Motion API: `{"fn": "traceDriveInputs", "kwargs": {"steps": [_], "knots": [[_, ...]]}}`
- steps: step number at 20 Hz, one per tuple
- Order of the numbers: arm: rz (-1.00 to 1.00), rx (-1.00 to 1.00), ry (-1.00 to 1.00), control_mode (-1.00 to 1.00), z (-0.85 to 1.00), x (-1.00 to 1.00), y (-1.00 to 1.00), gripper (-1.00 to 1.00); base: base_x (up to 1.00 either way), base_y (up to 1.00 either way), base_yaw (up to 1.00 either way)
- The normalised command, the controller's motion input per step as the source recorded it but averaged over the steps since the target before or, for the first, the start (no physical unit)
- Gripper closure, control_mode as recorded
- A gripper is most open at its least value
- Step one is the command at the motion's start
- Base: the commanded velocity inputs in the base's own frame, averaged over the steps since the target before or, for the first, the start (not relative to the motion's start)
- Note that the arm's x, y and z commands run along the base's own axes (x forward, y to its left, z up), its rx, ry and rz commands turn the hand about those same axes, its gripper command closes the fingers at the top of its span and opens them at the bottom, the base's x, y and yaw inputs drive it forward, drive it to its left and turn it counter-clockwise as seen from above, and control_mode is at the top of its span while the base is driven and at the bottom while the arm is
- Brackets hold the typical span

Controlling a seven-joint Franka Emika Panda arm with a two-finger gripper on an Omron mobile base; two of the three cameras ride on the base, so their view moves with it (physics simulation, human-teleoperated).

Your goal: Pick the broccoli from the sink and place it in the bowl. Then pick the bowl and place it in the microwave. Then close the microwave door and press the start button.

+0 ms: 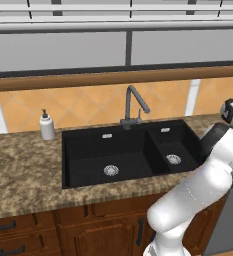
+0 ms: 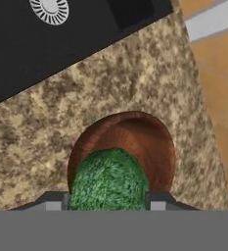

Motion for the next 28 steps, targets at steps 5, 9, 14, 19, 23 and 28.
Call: {"fn": "traceDriveInputs", "kwargs": {"steps": [5,9,14,19,23,28], "knots": [[0.0,0.0,0.27,-1.0,-0.49,0.0,-0.58,1.0,0.0,0.0,0.0],[0.0,0.0,0.07,-1.0,-0.32,0.03,-0.19,-1.0,0.0,0.0,0.0],[0.01,0.01,-0.02,-1.0,0.21,0.04,-0.13,-1.0,0.0,0.0,0.0],[0.0,0.01,0.0,-1.0,0.07,-0.22,0.17,-1.0,0.0,0.0,0.0],[-0.05,0.0,0.0,-1.0,-0.11,-0.64,0.77,-1.0,0.0,0.0,0.0],[-0.27,0.0,0.03,-1.0,-0.32,-0.25,0.56,-1.0,0.0,0.0,0.0]]}}
